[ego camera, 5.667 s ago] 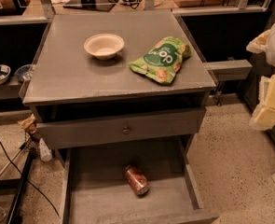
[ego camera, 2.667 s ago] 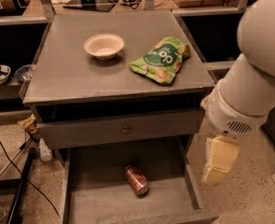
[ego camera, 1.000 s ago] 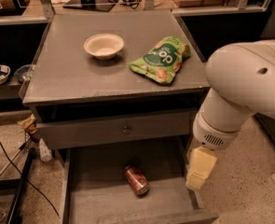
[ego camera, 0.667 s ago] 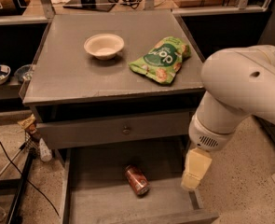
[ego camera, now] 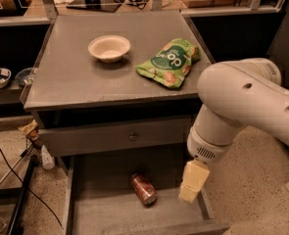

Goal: Pick coke can from middle drawer and place on counter

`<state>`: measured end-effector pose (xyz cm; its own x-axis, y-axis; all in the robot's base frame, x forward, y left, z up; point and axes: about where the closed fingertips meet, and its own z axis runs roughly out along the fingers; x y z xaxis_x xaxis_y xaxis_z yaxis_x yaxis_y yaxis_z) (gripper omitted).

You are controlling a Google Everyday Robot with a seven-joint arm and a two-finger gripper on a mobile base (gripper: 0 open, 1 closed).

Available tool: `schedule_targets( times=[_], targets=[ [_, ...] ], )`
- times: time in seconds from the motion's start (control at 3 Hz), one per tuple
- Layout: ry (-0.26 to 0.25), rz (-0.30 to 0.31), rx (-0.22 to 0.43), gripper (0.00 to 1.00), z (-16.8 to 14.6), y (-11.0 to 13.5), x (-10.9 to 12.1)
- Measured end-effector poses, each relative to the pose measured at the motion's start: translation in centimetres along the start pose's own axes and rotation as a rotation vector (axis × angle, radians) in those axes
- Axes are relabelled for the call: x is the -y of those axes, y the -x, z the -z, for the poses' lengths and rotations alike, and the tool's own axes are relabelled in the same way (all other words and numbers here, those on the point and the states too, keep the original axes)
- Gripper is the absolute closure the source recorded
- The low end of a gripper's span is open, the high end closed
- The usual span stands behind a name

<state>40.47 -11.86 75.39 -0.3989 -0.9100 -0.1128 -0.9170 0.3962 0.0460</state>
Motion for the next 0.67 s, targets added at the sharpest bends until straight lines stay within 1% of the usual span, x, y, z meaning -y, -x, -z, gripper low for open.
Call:
schedule_targets(
  times=[0.33,0.67],
  targets=[
    [0.012,-0.015,0.0,0.0,-1.2,0.5,-0.2],
    [0.031,-0.045,-0.021,0.0,-3.9,1.2,0.1]
  ],
)
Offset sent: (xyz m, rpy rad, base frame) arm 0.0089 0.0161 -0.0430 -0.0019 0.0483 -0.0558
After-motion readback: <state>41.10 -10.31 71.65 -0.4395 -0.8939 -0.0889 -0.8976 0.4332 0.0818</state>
